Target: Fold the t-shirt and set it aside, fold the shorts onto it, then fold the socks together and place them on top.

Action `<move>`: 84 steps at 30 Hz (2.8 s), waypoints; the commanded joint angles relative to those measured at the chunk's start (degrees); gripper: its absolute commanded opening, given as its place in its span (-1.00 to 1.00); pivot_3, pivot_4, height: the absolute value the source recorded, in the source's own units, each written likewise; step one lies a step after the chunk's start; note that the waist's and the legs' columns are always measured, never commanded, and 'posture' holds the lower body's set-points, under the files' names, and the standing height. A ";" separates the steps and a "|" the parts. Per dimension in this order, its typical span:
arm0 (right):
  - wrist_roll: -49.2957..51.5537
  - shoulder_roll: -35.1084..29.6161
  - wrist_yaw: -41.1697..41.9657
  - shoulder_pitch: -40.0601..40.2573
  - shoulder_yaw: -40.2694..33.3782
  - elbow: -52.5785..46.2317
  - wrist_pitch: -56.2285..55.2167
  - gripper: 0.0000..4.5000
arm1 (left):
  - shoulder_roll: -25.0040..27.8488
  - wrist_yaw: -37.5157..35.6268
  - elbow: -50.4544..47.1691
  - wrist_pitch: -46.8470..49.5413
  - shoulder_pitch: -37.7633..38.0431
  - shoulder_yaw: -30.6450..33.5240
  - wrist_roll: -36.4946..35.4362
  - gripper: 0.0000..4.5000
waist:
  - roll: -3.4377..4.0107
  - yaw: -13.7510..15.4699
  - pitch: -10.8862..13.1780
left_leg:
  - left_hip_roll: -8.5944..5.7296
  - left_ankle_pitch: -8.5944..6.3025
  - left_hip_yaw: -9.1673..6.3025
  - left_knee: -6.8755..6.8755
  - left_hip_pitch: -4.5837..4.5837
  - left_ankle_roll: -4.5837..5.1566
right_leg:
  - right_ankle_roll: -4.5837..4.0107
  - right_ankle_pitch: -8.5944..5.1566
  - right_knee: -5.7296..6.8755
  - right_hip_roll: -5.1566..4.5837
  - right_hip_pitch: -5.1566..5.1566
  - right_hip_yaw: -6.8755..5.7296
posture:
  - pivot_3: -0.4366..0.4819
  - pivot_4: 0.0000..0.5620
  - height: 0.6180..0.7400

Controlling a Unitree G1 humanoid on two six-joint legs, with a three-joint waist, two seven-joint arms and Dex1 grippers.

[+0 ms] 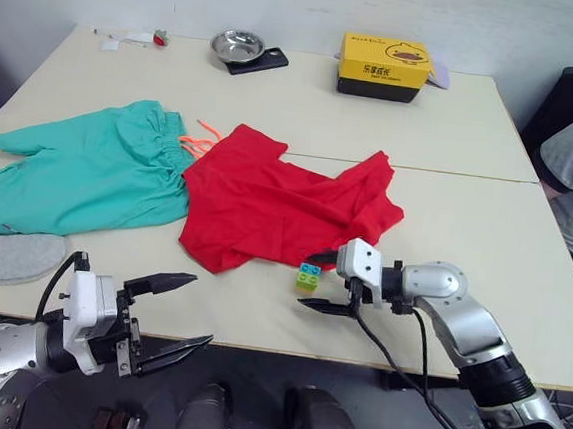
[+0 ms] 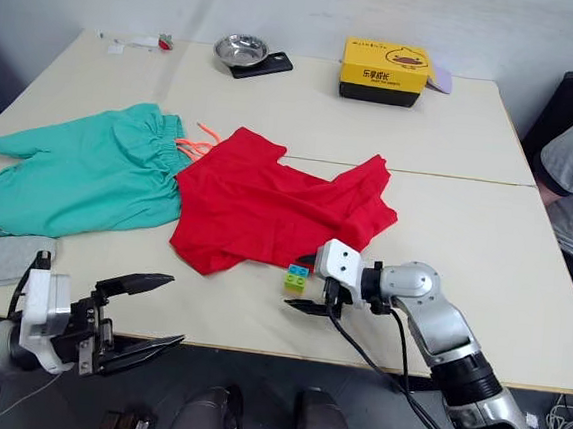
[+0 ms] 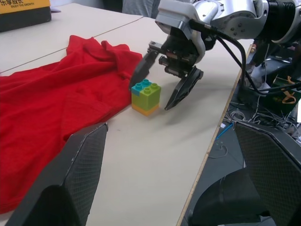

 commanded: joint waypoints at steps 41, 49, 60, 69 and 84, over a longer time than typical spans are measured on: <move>3.12 -26.80 -2.40 -7.76 -37.79 64.98 -18.39 0.57 | 1.51 3.99 1.92 3.95 -13.36 -1.03 -1.75 1.00 | 0.46 -1.47 0.25 | -0.08 0.06 -0.10 0.50 0.11 -0.21 | 0.25 -0.02 0.22 0.14 0.14 0.26 | -0.05 -0.47 1.00; 7.62 -29.83 7.59 -4.16 -38.19 47.08 -9.10 0.99 | 3.54 -0.23 9.98 2.47 -8.98 6.97 -0.06 1.00 | 0.52 -1.86 0.29 | -0.05 -0.07 -0.09 0.48 0.13 -0.04 | 0.25 -0.05 0.23 0.10 0.11 0.26 | -0.05 -0.47 1.00; 8.44 -22.27 11.52 -16.96 -21.75 21.01 16.00 0.99 | 6.10 -0.24 19.16 2.75 -8.42 9.93 4.92 1.00 | 0.56 -1.57 0.33 | 0.03 -0.34 -0.16 0.31 -0.01 -0.41 | 0.05 -0.14 0.26 0.04 -0.10 0.15 | -0.05 -0.47 1.00; 2.68 -12.23 10.17 -23.13 -16.04 28.08 3.89 0.99 | 1.52 8.00 19.53 5.39 -24.75 -10.29 14.82 1.00 | 0.57 0.35 0.33 | -0.03 -0.20 -0.17 0.53 -0.78 -0.21 | 0.13 -0.13 0.27 0.01 -0.68 0.07 | -0.05 -0.47 1.00; 10.76 -11.87 10.11 -2.24 -26.15 8.68 -5.18 0.99 | -8.20 7.41 38.36 -7.66 -45.70 -30.39 30.64 1.00 | 0.56 0.35 0.33 | -0.05 0.07 -0.02 0.68 -0.84 -0.21 | 0.41 -0.02 0.70 0.13 -0.90 0.21 | -0.05 -0.47 1.00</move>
